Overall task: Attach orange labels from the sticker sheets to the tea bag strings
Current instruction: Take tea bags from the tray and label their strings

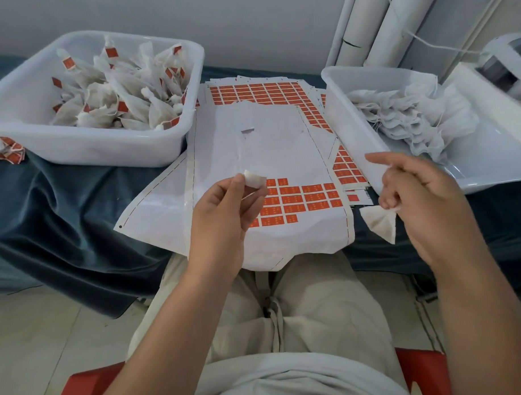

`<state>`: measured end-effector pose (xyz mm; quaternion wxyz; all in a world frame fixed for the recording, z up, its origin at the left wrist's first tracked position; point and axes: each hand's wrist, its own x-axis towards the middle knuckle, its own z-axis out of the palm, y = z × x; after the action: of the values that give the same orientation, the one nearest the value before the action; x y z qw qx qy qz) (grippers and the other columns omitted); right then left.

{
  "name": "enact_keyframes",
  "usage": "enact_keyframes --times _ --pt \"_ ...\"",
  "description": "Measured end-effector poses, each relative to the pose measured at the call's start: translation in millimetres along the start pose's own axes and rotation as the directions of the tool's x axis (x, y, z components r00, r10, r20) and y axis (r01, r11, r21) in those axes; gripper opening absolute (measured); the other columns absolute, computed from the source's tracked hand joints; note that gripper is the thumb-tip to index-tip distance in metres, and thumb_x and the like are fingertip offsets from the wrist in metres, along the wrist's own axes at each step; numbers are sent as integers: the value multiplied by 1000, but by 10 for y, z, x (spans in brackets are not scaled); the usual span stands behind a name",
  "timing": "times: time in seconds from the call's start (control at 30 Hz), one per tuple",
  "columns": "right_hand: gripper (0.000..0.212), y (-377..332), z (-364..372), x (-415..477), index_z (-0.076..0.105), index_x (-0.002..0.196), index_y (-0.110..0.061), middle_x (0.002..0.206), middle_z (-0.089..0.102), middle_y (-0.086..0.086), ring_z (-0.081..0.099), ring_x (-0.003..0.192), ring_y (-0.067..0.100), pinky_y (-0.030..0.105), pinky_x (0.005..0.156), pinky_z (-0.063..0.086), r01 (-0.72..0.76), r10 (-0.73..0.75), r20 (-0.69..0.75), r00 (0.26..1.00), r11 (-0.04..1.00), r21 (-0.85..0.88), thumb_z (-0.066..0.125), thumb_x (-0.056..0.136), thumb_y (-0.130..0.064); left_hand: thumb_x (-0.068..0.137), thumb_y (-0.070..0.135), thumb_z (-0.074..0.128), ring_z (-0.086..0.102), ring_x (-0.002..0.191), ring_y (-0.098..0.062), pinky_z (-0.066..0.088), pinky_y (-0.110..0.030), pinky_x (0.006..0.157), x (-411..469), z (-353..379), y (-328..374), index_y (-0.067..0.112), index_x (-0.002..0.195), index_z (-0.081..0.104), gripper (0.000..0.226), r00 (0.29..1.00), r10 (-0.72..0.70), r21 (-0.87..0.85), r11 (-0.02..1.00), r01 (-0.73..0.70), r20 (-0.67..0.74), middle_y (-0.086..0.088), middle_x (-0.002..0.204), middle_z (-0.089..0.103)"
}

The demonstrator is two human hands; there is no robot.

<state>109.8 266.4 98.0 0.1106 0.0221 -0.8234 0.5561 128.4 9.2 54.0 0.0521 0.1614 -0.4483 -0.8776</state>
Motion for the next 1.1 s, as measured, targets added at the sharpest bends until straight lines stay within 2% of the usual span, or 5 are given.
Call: enact_keyframes --times 0.27,0.43,0.67,0.87,1.1 --pt "24 -210 242 -239 66 124 -39 103 80 -18 74 102 1 32 93 55 24 -4 383 924 999 -47 68 101 -33 107 26 60 77 105 -24 61 -22 77 -33 57 -165 8 107 77 25 989 -127 -102 986 134 77 -17 113 78" --pt "8 -344 431 -400 81 98 -30 95 79 -17 75 95 6 18 82 56 195 -177 374 911 981 -12 76 96 -24 109 27 56 76 109 -25 61 -29 92 -159 144 -222 15 100 79 28 987 -37 76 997 25 159 -12 113 79" --pt "3 -302 646 -451 76 90 -36 97 62 -12 62 94 10 12 78 44 283 -260 203 944 954 -97 79 91 -36 112 31 48 75 76 -17 58 -23 65 -376 264 -195 7 108 63 29 971 -67 227 974 14 228 -7 95 80" --pt "10 -219 610 -390 72 84 -42 96 65 -14 64 91 11 24 78 50 182 -180 119 977 983 -8 73 85 -51 113 31 45 79 73 -17 52 -16 54 -440 301 -186 9 109 60 27 970 -42 278 960 -28 240 1 91 80" --pt "19 -123 619 -316 74 84 -32 90 71 -10 68 88 13 44 84 58 73 -79 94 992 995 69 75 85 -50 113 32 44 80 85 -23 54 -19 60 -430 289 -274 15 105 57 23 959 -11 267 961 -68 284 -3 98 80"
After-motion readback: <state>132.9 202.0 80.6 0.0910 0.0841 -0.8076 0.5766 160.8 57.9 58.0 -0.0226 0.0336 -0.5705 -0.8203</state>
